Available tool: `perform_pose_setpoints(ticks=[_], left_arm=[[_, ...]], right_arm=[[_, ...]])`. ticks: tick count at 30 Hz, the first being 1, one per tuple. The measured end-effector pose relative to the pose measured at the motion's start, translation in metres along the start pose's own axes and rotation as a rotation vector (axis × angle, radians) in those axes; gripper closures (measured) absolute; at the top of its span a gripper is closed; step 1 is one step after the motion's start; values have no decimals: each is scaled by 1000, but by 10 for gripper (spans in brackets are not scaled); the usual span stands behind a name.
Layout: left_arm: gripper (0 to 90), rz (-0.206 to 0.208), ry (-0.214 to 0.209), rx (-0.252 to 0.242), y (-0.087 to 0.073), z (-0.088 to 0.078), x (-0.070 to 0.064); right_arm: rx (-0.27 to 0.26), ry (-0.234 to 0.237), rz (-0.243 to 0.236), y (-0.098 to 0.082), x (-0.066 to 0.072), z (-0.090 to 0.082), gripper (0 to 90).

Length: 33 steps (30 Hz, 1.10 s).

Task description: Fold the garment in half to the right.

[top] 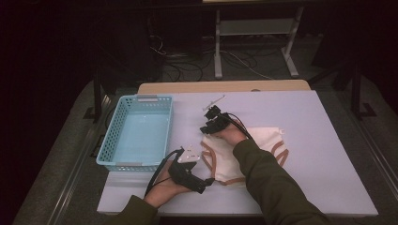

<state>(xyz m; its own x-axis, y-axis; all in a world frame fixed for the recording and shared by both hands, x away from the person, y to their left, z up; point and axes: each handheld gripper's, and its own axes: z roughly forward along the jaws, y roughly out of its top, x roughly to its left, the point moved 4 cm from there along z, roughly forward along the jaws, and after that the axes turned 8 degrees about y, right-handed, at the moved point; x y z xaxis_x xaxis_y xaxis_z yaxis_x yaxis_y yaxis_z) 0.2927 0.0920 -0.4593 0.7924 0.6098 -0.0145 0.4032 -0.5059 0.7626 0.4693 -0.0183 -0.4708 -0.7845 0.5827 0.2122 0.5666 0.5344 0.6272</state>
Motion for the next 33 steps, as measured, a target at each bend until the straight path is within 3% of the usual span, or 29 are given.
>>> perform_pose_setpoints(ticks=[7, 17, 20, 24, 29, 33], left_arm=[[0, -1, -1, 5, 0, 1, -1], [0, 13, -7, 14, 0, 0, -1], [0, -13, -13, -6, 2, 0, -2], [26, -18, -36, -23, 5, 0, -5], [139, 13, -84, -23, 11, 2, -10], [165, 26, -110, -22, 16, 5, -13]], right_arm=[[19, -32, -29, -1, 5, 3, 634], [22, 27, -36, -2, 3, 1, 834], [24, 42, -39, -3, 3, 2, 856], [24, 48, -46, -3, 3, 2, 862], [31, 51, -41, -2, 3, 2, 862], [27, 54, -36, -2, 1, 2, 862]])
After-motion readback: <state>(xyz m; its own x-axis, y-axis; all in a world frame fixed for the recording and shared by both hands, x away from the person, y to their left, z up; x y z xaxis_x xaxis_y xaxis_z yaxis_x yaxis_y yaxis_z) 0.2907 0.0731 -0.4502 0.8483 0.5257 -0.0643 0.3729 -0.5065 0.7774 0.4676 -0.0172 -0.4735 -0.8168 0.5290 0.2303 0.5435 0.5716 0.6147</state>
